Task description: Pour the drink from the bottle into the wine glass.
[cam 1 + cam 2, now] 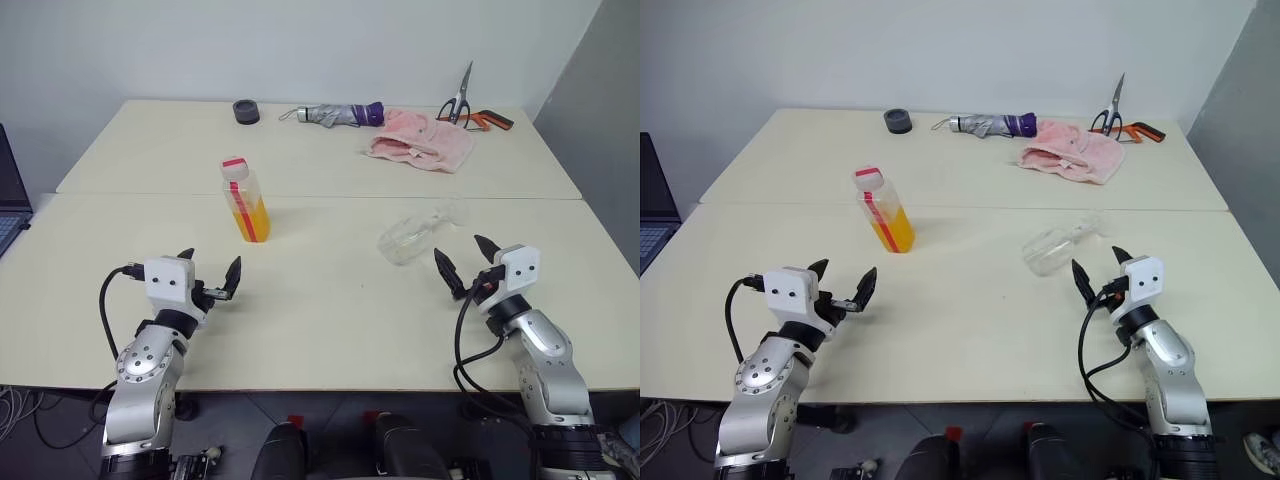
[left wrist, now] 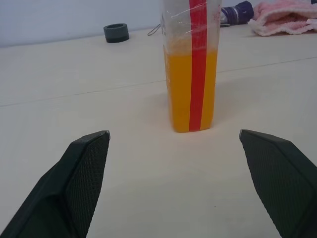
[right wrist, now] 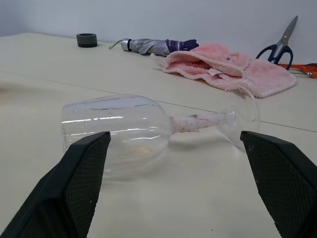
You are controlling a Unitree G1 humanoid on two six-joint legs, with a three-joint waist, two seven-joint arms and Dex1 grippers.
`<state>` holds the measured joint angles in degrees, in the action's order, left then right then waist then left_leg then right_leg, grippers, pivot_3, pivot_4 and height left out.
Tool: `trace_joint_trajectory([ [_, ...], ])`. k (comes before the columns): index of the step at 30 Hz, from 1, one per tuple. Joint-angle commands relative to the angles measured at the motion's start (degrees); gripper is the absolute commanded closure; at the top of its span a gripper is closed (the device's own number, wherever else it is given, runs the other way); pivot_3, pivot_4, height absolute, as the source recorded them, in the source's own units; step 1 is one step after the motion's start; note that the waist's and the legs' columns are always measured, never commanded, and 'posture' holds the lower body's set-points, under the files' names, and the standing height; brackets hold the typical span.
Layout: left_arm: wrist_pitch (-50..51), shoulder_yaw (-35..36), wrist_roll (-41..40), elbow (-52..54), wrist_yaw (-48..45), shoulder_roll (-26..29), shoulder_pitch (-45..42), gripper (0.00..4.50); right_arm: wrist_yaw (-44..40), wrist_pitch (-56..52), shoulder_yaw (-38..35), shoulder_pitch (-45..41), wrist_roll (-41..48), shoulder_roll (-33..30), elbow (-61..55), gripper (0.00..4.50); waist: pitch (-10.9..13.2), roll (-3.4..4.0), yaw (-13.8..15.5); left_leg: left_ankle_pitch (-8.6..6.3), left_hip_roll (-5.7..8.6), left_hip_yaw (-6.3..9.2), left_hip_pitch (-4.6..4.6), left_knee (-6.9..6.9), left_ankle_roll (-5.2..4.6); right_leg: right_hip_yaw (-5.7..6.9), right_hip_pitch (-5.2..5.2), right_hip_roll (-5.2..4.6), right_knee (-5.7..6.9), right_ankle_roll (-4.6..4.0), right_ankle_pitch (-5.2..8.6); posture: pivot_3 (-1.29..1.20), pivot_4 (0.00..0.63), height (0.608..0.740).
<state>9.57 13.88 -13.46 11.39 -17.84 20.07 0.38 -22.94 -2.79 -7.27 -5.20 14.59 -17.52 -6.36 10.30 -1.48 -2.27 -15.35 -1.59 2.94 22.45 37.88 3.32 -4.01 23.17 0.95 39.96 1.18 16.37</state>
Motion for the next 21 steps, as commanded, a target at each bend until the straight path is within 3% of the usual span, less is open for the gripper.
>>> trace_joint_trajectory([
  [1, 0.14, 0.14, 0.61, 2.83, 0.36, 0.86, -0.48, 0.02, 0.31, 1.59, -1.09, 0.17, -0.11, -0.09, -0.84, 0.0, 0.0, 0.0, 0.0, 0.0, 0.0, 0.0, 0.0, 0.0, 0.0, 0.0, 0.0, 0.0, 0.0, 0.0, 0.0, 0.0, 0.15, 0.74],
  [21, 2.42, 0.23, -0.38, 1.33, -1.24, 0.78, -1.56, 0.02, -3.69, -1.14, 0.13, 2.27, 1.14, -2.49, -2.73, 0.0, 0.0, 0.0, 0.03, 0.0, 0.0, 0.0, 0.0, 0.0, 0.0, 0.0, 0.0, 0.0, 0.0, 0.02, 0.01, 0.0, 0.15, 0.74],
])
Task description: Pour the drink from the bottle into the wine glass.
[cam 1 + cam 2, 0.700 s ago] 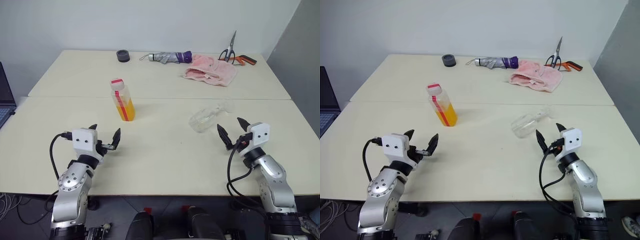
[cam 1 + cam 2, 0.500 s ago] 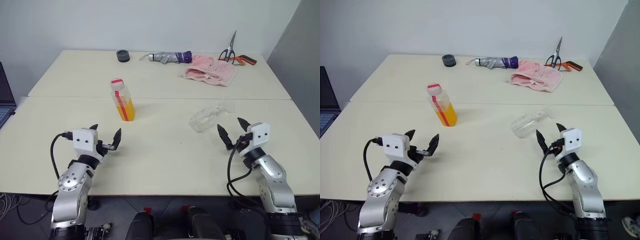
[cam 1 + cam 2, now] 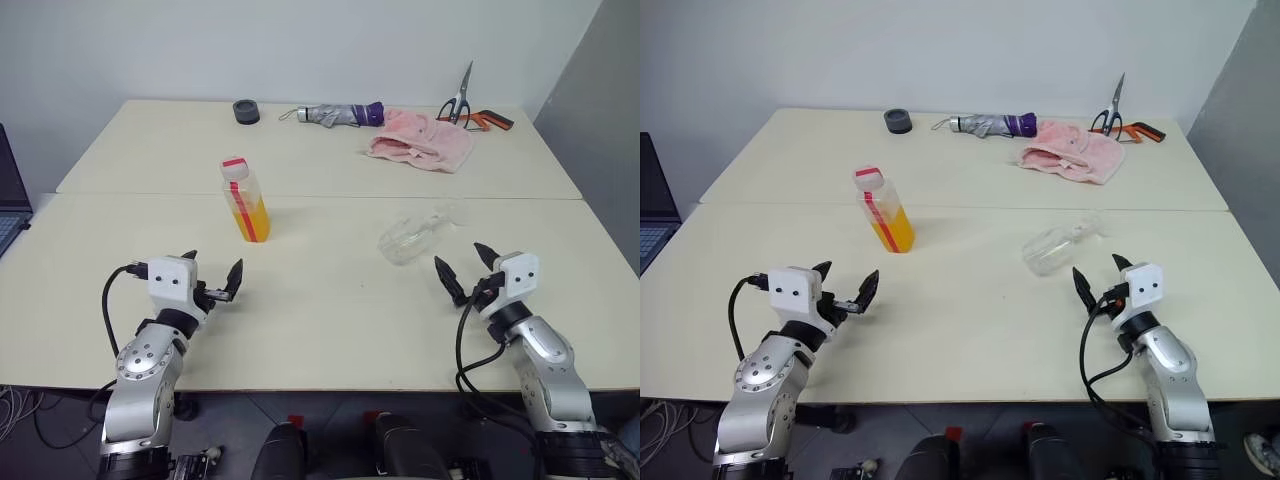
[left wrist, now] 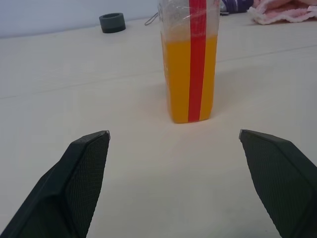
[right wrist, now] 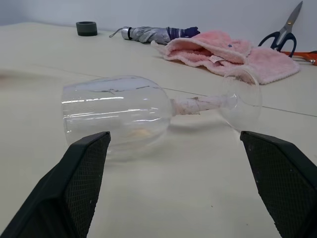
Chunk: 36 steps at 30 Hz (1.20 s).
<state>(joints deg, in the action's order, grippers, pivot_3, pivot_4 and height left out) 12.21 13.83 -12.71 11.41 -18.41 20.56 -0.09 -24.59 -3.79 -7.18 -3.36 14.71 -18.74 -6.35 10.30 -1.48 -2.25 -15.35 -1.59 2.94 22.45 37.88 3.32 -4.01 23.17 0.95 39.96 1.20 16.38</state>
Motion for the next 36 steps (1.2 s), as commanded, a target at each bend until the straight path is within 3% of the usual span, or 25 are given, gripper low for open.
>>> trace_joint_trajectory([
  [1, -0.32, 0.45, -1.52, 1.07, -0.78, 0.17, -1.48, 0.02, -3.11, -0.39, 0.53, 0.69, 1.16, -1.77, -3.35, 0.0, 0.0, 0.0, 0.08, 0.0, 0.0, 0.0, 0.0, 0.0, 0.0, 0.0, 0.0, 0.0, 0.0, 0.01, 0.0, 0.0, 0.15, 0.74],
  [8, 0.42, -0.43, -0.37, -0.89, 1.08, -0.39, -4.95, 0.02, -9.95, -2.6, 2.4, 1.13, 2.75, -6.09, -7.13, 0.0, 0.0, 0.0, 0.16, 0.0, 0.02, -0.01, 0.0, 0.01, 0.0, 0.0, 0.0, 0.01, -0.01, 0.07, 0.04, 0.0, 0.15, 0.74],
  [18, 2.94, -3.6, 3.59, -3.26, 6.56, -2.5, -12.82, 0.02, -21.17, -22.87, 3.69, -4.85, 20.02, -16.98, -22.25, 0.0, 0.01, -0.04, 0.42, 0.0, 0.03, 0.09, 0.08, 0.05, 0.0, 0.07, -0.01, 0.07, -0.04, 0.05, 0.02, 0.0, 0.15, 0.74],
  [36, 4.96, -4.38, 3.45, -10.95, 5.85, -2.32, -23.32, 0.02, -24.77, -23.97, 5.99, -12.07, 19.85, -18.18, -22.96, 0.0, 0.02, -0.05, 0.5, 0.0, 0.05, 0.15, 0.16, 0.07, 0.0, 0.17, -0.01, 0.06, -0.07, -0.02, -0.02, 0.0, 0.15, 0.74],
])
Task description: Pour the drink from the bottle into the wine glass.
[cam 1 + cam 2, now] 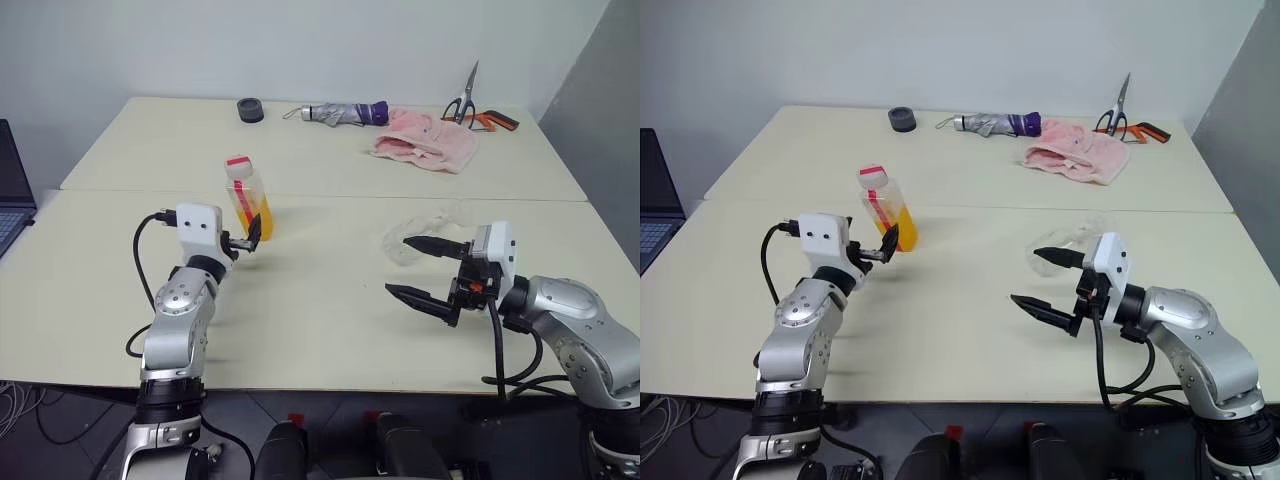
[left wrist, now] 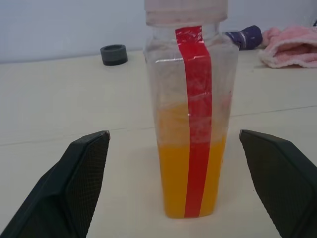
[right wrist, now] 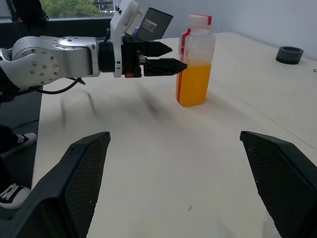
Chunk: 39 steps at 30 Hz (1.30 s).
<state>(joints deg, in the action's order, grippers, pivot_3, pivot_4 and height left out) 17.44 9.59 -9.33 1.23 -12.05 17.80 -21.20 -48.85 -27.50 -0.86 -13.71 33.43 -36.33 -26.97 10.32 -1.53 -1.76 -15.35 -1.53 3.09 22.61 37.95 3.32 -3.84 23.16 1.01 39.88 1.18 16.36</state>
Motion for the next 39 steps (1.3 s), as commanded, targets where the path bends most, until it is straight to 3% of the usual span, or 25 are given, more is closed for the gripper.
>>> trace_joint_trajectory([
  [1, -0.46, -0.18, 0.04, -1.5, -0.67, 0.54, -2.95, 0.02, -0.46, -0.41, -0.31, -2.04, 1.18, -0.55, -2.41, 0.0, 0.0, 0.0, 0.0, 0.0, 0.0, 0.0, 0.0, 0.0, 0.0, 0.0, 0.0, 0.0, 0.0, 0.0, 0.0, 0.0, 0.15, 0.74],
  [15, -2.69, -0.46, 1.84, -11.21, 2.61, -1.79, -13.9, 0.02, 0.6, -3.07, 0.52, -7.33, 2.68, 1.13, -2.09, 0.0, 0.01, -0.01, 0.07, 0.0, 0.04, 0.1, 0.09, 0.03, 0.0, 0.11, 0.01, -0.04, -0.01, -0.01, -0.01, 0.0, 0.15, 0.74],
  [39, -3.59, -1.89, 3.61, -15.86, 2.31, -1.43, -17.53, 0.02, 1.13, -3.73, 1.16, -8.44, 2.35, 1.84, -1.5, 0.0, 0.01, -0.01, 0.05, 0.0, 0.04, 0.12, 0.11, 0.02, 0.01, 0.13, 0.03, -0.07, 0.0, -0.01, -0.01, 0.0, 0.15, 0.74],
])
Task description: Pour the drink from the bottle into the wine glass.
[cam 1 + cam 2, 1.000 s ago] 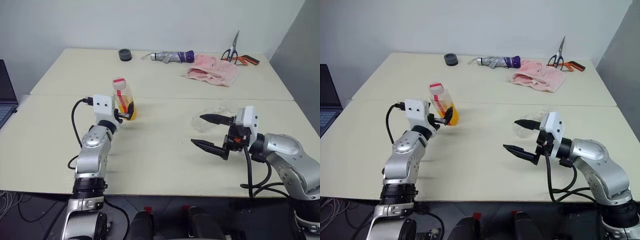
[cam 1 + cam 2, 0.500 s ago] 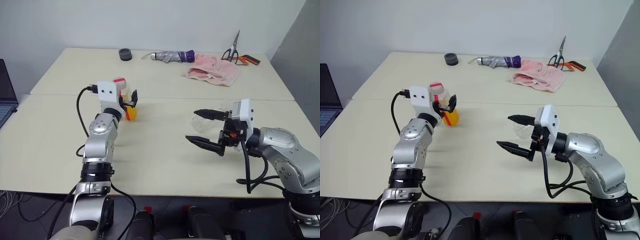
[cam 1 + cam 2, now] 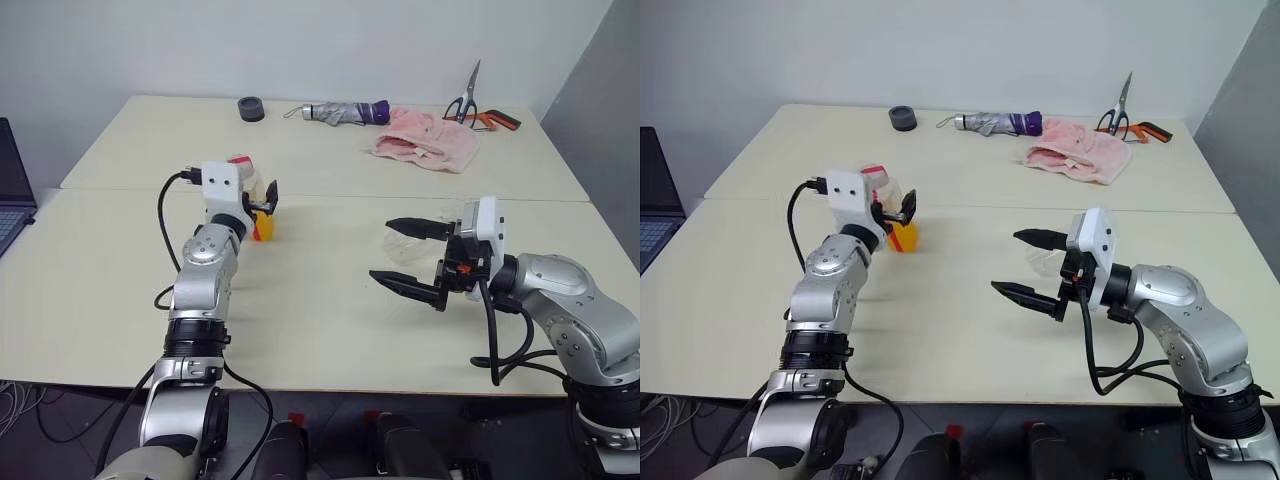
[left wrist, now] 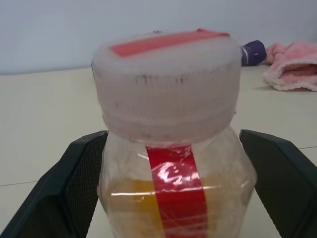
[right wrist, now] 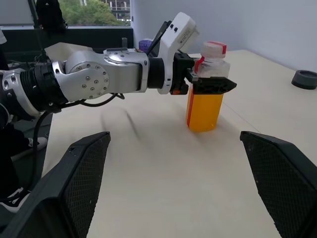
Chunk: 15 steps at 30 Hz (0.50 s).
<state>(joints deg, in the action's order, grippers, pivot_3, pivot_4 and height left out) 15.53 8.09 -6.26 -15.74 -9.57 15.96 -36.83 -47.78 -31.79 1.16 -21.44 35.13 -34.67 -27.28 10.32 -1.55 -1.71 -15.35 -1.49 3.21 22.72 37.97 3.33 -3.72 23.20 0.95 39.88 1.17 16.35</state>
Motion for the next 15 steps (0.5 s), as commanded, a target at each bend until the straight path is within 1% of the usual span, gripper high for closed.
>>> trace_joint_trajectory([
  [1, -1.75, -0.41, 0.55, 1.03, -0.15, 0.38, -1.93, 0.02, 0.09, 0.56, -0.88, -0.68, 0.66, 0.18, -1.19, 0.0, 0.0, 0.0, 0.0, 0.0, 0.0, 0.0, 0.0, 0.0, 0.0, 0.0, 0.0, 0.0, 0.0, 0.0, 0.0, 0.0, 0.15, 0.74],
  [2, -1.79, -0.43, 0.56, 0.98, -0.12, 0.33, -1.94, 0.02, 0.11, 0.56, -0.91, -0.64, 0.68, 0.16, -1.22, 0.0, 0.0, 0.0, 0.0, 0.0, 0.0, 0.0, 0.0, 0.0, 0.0, 0.0, 0.0, 0.0, 0.0, 0.0, 0.0, 0.0, 0.15, 0.74],
  [3, -1.86, -0.42, 0.56, 0.92, -0.03, 0.24, -1.97, 0.42, 0.13, 0.57, -0.96, -0.58, 0.71, 0.14, -1.23, 0.0, 0.0, 0.0, 0.0, 0.0, 0.0, 0.0, 0.01, 0.0, 0.0, 0.0, 0.0, 0.0, 0.0, 0.0, 0.0, 0.0, 0.15, 0.74],
  [4, -1.96, -0.43, 0.59, 0.8, 0.04, 0.17, -2.05, 0.62, 0.13, 0.6, -0.98, -0.56, 0.72, 0.14, -1.19, 0.0, 0.0, 0.0, 0.0, 0.0, 0.0, 0.0, 0.0, 0.0, 0.0, -0.01, 0.0, 0.0, 0.0, 0.0, 0.0, 0.0, 0.15, 0.74],
  [10, -2.84, -0.71, 0.67, 0.76, 0.03, 0.02, -2.16, 2.46, 0.11, 0.69, -1.02, -0.61, 0.79, 0.13, -1.04, 0.0, 0.0, 0.0, 0.0, 0.0, 0.0, 0.0, 0.0, 0.0, 0.0, 0.0, 0.0, -0.01, 0.0, 0.0, 0.0, 0.0, 0.15, 0.74],
  [11, -2.88, -0.78, 0.68, 0.92, -0.01, 0.02, -2.04, 2.62, 0.1, 0.7, -1.01, -0.62, 0.79, 0.14, -1.03, 0.0, 0.0, 0.0, 0.01, 0.0, 0.0, 0.0, 0.0, 0.0, 0.0, -0.01, 0.0, -0.01, 0.0, 0.0, 0.0, 0.0, 0.15, 0.74],
  [12, -2.9, -0.83, 0.67, 1.07, -0.01, 0.02, -1.92, 2.67, 0.09, 0.71, -1.01, -0.62, 0.79, 0.15, -1.02, 0.0, 0.0, 0.0, 0.01, 0.0, 0.0, 0.0, 0.01, 0.0, 0.0, 0.0, 0.0, -0.01, 0.0, 0.0, 0.0, 0.0, 0.15, 0.74],
  [15, -3.09, -1.11, 0.69, 1.54, -0.11, 0.0, -1.48, 2.67, 0.01, 0.78, -0.93, -0.61, 0.73, 0.15, -0.99, 0.0, 0.0, 0.0, 0.01, 0.0, 0.0, 0.01, 0.01, 0.0, 0.0, 0.0, 0.0, -0.01, 0.0, 0.0, 0.0, 0.0, 0.15, 0.74],
])
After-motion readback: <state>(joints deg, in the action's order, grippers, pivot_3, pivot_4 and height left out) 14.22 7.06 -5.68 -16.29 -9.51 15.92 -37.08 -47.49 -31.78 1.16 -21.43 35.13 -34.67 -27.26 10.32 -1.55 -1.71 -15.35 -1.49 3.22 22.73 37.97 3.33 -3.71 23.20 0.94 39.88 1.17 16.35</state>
